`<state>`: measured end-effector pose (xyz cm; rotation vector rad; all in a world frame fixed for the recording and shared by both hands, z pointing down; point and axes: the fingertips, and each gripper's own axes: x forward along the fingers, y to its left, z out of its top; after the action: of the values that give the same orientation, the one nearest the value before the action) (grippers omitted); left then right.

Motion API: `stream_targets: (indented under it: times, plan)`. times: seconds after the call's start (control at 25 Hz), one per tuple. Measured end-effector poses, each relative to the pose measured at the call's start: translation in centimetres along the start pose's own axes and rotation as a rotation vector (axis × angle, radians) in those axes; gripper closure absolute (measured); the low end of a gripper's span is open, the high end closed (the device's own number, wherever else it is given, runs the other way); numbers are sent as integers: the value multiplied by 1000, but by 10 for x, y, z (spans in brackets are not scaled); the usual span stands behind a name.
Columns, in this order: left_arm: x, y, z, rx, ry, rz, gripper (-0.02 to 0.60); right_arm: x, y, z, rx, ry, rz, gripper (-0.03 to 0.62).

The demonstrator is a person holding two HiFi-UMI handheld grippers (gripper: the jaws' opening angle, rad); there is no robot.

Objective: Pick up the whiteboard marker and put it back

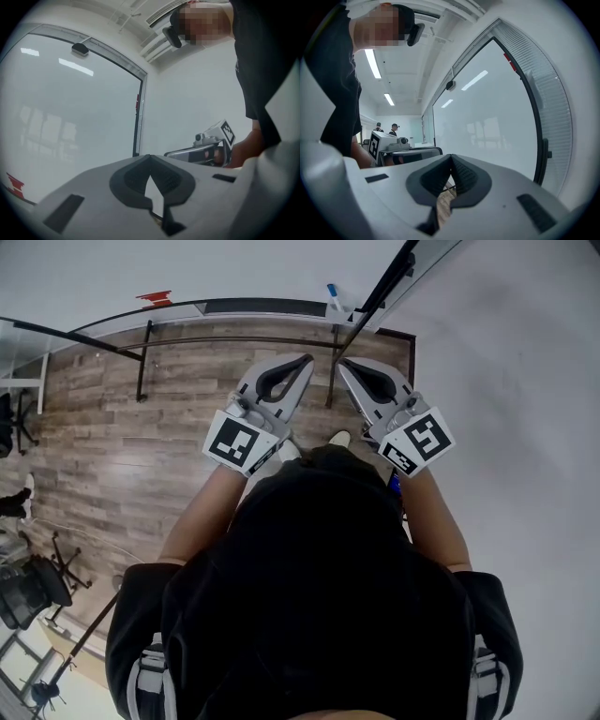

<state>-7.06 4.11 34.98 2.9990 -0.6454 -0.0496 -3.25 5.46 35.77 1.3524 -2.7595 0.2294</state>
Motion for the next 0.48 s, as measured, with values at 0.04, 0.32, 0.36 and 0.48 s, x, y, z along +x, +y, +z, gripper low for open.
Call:
stream_targets:
  times: [0.04, 0.32, 0.36, 0.48]
  plan:
    - [2, 2, -1, -1, 3, -1, 578, 0, -3, 0, 6, -1, -1, 592]
    - [27, 14, -3, -23, -16, -19, 578, 9, -28, -2, -1, 10, 17, 592]
    - [32, 16, -3, -20, -16, -22, 578, 10, -33, -4, 1, 11, 21, 592]
    - [50, 20, -4, -17, -15, -38, 578, 13, -53, -6, 3, 15, 26, 592]
